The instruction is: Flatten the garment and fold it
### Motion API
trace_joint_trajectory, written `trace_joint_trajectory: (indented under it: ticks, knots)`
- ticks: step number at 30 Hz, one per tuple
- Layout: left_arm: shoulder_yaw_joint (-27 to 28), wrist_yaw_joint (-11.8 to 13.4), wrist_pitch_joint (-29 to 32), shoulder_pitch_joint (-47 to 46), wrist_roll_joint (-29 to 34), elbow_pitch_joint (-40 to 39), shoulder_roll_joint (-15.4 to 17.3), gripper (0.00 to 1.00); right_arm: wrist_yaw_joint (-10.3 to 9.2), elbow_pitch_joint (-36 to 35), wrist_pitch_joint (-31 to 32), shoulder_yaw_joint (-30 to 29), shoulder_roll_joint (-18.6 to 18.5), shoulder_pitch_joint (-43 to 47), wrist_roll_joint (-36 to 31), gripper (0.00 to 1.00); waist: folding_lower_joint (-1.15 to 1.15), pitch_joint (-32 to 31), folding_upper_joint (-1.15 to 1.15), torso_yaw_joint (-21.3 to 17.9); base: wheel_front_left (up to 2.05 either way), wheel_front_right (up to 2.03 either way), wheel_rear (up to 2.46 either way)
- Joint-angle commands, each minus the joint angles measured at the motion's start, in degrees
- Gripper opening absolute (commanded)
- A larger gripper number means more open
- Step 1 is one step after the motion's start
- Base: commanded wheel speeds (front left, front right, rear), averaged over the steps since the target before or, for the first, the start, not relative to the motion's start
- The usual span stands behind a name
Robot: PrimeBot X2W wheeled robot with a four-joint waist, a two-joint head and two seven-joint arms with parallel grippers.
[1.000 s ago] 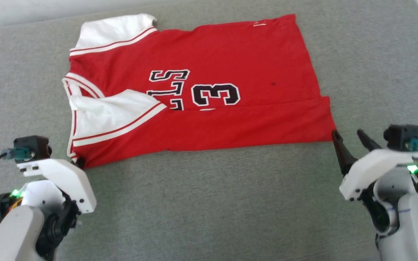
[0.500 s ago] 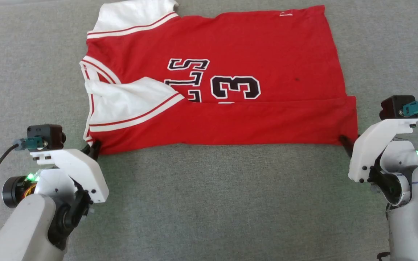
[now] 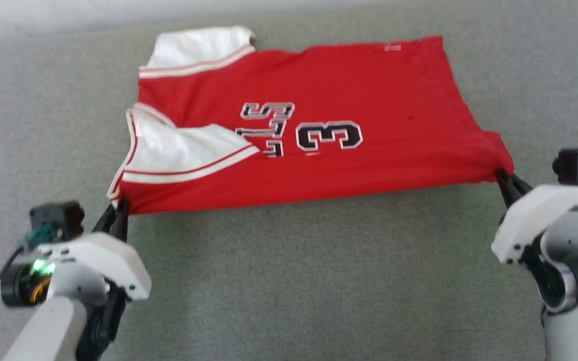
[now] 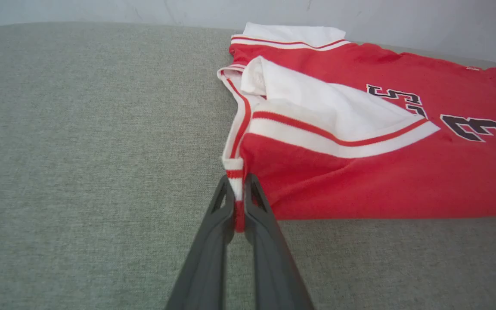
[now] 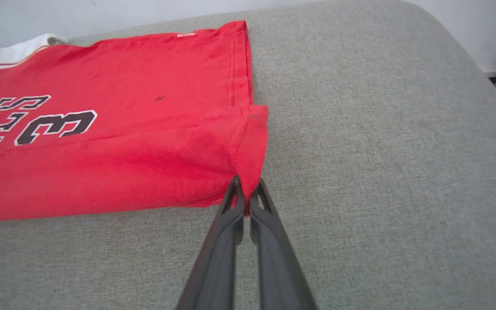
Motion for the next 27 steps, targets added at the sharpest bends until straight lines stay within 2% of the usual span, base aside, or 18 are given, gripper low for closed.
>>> trace_joint_trajectory:
  ticks: [1, 6, 11, 13, 19, 27]
  knots:
    - [0.6, 0.9, -0.5, 1.5, 0.5, -0.9, 0.4, 0.0, -0.12, -0.8, -0.6, -0.3, -0.1, 1.3, 0.2, 0.0, -0.01, -2.7, 0.0, 0.2, 0.0, 0.0, 0.0]
    - [1.2, 4.2, 1.2, 8.4, 0.5, -7.1, 1.9, 0.0, -0.12, -5.0, 1.2, -1.8, -0.1, 6.7, 0.1, 0.0, -0.01, -4.9, 0.0, 0.5, 0.0, 0.0, 0.0]
    - [0.4, 7.7, 5.7, 15.8, 0.0, -11.9, 3.2, 0.0, -0.12, -8.1, 7.7, -2.4, -0.1, 13.0, 0.8, 0.0, -0.01, -5.5, 0.0, 0.6, 0.0, 0.0, 0.0]
    - [-0.2, 8.3, 7.1, 18.2, -0.7, -12.9, 3.1, 0.0, -0.12, -8.6, 9.9, -2.7, -0.1, 15.4, 1.2, 0.0, -0.01, -5.2, 0.0, 0.7, 0.0, 0.0, 0.0]
    - [-1.7, 7.4, 8.2, 19.5, -2.5, -11.2, 1.6, 0.0, -0.12, -6.3, 10.7, -2.7, -0.1, 18.3, 0.7, 0.0, -0.01, -3.2, 0.0, 1.0, 0.0, 0.0, 0.0]
    - [-3.0, 4.3, 5.4, 16.4, -3.0, -3.6, -0.9, 0.0, -0.12, 2.3, 5.2, -1.4, -0.1, 16.5, 2.2, 0.0, -0.01, -2.5, 0.0, 0.6, 0.0, 0.0, 0.0]
